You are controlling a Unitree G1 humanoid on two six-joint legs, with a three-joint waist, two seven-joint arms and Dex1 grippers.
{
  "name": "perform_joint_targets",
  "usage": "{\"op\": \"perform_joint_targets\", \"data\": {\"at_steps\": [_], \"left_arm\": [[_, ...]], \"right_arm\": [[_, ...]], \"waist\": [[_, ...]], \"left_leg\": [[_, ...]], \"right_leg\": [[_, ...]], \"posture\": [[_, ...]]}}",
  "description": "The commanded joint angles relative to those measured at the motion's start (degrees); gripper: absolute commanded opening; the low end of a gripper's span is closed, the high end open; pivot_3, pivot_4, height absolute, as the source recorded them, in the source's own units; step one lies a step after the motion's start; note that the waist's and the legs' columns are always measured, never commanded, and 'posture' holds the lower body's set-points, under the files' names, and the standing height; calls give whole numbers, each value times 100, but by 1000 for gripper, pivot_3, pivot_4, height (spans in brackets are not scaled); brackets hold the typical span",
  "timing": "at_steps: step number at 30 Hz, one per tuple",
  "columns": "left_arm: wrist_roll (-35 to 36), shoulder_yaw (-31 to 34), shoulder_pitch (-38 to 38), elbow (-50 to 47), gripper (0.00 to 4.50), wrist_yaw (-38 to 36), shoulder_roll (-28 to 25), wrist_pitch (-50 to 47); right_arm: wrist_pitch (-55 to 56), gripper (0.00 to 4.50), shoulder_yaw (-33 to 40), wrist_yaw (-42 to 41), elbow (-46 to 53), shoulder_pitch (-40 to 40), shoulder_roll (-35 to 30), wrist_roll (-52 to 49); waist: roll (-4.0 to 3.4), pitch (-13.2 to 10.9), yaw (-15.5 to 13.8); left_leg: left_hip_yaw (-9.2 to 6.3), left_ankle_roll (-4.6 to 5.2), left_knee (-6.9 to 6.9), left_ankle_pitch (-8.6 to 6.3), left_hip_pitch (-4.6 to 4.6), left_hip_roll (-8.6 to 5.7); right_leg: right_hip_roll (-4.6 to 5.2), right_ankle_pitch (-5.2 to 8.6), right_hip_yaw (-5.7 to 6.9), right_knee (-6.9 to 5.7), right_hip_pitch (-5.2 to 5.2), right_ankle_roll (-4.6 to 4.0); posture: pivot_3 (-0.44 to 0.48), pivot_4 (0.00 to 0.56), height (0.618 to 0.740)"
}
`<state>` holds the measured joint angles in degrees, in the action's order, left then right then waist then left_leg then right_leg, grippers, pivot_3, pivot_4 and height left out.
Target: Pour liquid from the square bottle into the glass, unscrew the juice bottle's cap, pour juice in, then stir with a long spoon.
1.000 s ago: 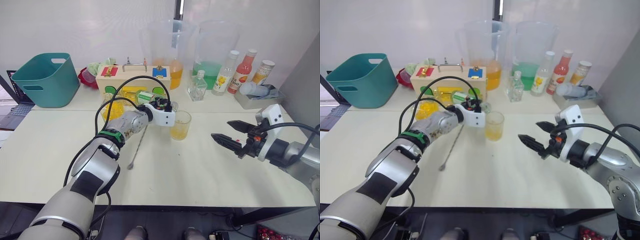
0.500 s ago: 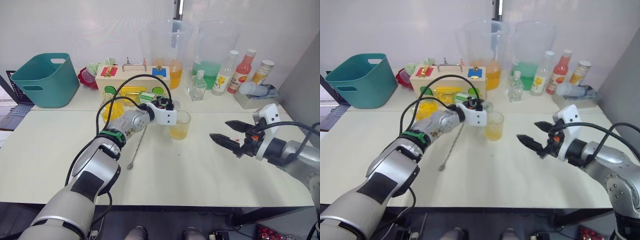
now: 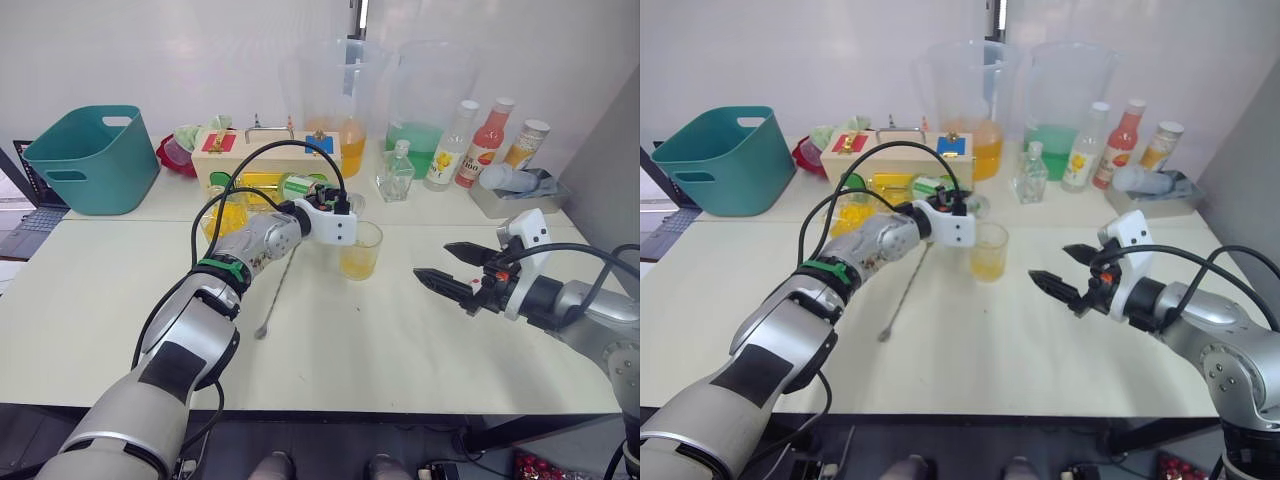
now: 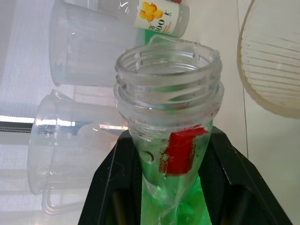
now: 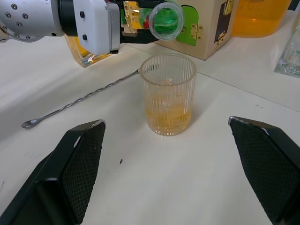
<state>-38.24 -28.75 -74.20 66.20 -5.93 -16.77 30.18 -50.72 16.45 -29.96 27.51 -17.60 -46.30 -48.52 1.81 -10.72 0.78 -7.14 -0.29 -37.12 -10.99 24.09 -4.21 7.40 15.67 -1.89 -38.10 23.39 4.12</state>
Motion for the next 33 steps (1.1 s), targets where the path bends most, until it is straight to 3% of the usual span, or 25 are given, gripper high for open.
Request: {"op": "perform_joint_targets", "data": {"at_steps": [1, 33], "left_arm": [[-8, 58, -293, -315, 1258, 237, -40, 113], [-528, -226, -364, -341, 1258, 762, -76, -11]], "right_arm": [[103, 4461, 136, -29, 98, -83, 8, -20], [100, 4461, 156, -3, 150, -65, 24, -18]], "waist": [[0, 0, 1], [0, 0, 3]], "left_leg": [[0, 0, 0, 0, 0, 0], [0, 0, -14, 0, 10, -1]], "right_leg": [[0, 0, 0, 0, 0, 0], [0, -1, 0, -8, 8, 1]], "posture": [[0, 150, 740], [0, 150, 740]]}}
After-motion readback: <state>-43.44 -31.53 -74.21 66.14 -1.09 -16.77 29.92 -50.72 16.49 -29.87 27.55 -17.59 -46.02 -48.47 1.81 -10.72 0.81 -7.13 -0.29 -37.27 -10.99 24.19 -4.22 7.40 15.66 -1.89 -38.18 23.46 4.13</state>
